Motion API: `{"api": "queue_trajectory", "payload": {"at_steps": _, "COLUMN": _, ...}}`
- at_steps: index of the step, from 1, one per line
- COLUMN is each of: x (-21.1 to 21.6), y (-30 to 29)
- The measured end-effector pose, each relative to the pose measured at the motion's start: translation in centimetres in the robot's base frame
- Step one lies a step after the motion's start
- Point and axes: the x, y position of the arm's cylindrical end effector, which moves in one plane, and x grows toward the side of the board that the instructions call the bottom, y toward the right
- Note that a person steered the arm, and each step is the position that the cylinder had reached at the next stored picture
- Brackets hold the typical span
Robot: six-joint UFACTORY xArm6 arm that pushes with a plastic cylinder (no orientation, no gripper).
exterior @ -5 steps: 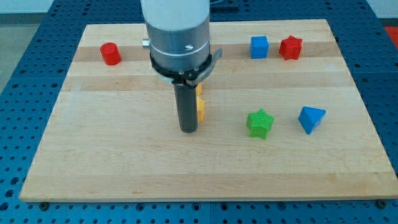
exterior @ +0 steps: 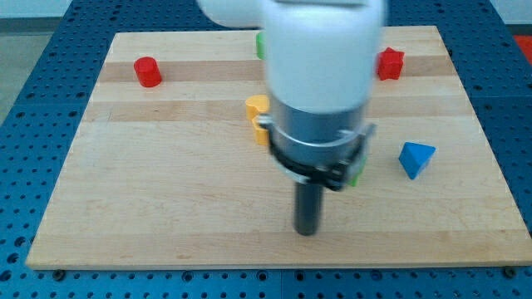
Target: Move the green star to the right of the yellow hexagon
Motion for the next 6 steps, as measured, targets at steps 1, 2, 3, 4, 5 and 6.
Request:
{"api": "queue_trajectory", "payload": {"at_steps": 1, "x": -3.8, "y": 5.5}}
{"api": "queue_trajectory", "payload": {"at_steps": 2, "x": -4.1, "y": 5.5}}
{"api": "queue_trajectory", "payload": {"at_steps": 3, "x": -5.2, "y": 4.1}}
{"api": "queue_trajectory", "payload": {"at_steps": 4, "x": -9.8, "y": 2.5}}
{"api": "queue_trajectory", "payload": {"at_steps": 5, "x": -14.5, "y": 2.5}}
{"api": "queue_trajectory", "payload": {"at_steps": 6, "x": -12.6, "y": 2.8}}
